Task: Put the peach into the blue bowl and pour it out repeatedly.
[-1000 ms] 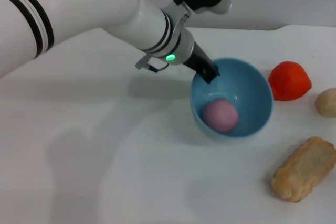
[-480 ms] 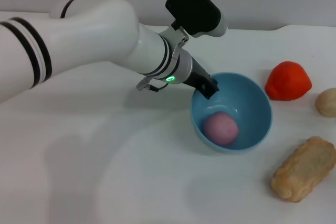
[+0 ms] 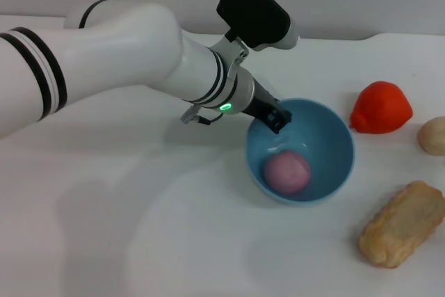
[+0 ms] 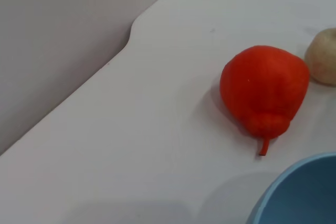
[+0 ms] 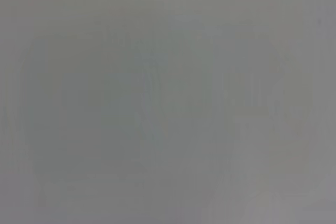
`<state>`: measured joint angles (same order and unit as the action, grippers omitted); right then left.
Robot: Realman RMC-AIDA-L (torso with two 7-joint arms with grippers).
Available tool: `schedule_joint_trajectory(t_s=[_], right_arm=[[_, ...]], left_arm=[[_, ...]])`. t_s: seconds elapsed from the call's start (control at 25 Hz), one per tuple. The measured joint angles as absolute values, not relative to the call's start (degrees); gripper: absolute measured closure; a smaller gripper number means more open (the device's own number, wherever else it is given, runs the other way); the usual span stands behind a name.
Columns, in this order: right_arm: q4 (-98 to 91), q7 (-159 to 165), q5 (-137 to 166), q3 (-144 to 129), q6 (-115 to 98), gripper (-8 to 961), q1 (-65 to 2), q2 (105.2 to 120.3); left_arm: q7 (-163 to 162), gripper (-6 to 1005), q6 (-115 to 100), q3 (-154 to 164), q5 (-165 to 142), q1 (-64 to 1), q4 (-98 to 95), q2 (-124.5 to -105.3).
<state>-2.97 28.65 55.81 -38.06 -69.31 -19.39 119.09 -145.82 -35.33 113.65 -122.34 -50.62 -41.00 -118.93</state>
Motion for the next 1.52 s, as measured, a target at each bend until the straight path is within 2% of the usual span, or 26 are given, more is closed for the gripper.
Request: schedule_joint_trajectory(t_s=[0.32,0.76,1.0,1.24,1.52], right_arm=[[-2.48,28.65,55.81,-38.05,-69.36,538,-19.14,119.09],[-1.90,27.30,57.12,-38.99,-71.41,537,-18.98,119.09],[-1.84,23.30,57.06,-38.50,-76.05,537,-18.05,119.09],[-2.17,18.39,56.74,-38.14,-79.04,536,-17.96,119.04],[-1.90,18.35,56.75,-38.14,-78.70,532,-18.60,119.11]], left_arm=[[-146.83,707,-32.96,113.01,-122.82,-46.83,-47.45,-118.26],[-146.59,300,-13.84,112.05,-125.95,-34.10,-58.82,-118.25],[-146.60,186,4.09,120.45,-126.23,-25.97,-60.52,-118.24],[-146.61,185,25.26,131.40,-126.39,-20.37,-58.06,-118.11],[-147.23,186,28.43,133.90,-125.91,-19.17,-55.65,-118.49]])
